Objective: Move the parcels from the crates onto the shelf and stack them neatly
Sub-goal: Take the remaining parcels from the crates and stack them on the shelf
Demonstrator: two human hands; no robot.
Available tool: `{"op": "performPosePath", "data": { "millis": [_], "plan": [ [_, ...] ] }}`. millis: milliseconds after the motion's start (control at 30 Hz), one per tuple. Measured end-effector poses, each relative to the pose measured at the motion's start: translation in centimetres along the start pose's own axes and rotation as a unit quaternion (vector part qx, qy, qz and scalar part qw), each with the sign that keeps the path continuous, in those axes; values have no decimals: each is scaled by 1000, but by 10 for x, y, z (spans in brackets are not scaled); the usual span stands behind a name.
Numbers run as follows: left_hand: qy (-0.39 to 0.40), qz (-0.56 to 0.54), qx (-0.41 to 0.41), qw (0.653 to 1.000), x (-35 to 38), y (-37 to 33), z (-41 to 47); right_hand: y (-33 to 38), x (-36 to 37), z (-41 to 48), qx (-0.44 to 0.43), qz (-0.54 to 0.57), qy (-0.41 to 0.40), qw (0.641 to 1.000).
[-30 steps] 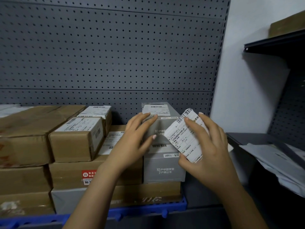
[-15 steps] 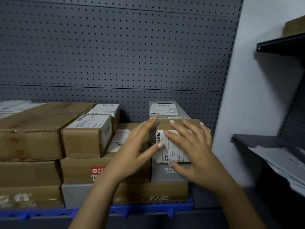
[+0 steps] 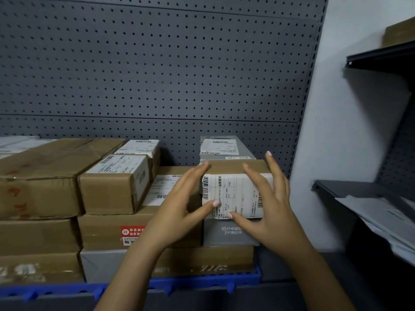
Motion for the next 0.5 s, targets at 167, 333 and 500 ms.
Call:
{"op": "performPosePath", "data": {
  "millis": [167,333,500],
  "plan": [
    [-10,-6,-8,1000,-1,1,-2,2,1,3,-1,1,8,1000],
    [15,-24,-27,999,2,4,0,0,4,4,2,3,12,1000],
    [42,-29,-39,998,11,-1,0,-4,4,3,13,7,17,1000]
  ]
}}
Point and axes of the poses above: each hand's wrist, its own z-axis towards the middle knuckle, its own x-axis out of the palm, y = z × x, the point moved 3 cm from there along z, towards the middle knuckle, and after that the axes turned 9 degrees about z, right-handed, at the moved point
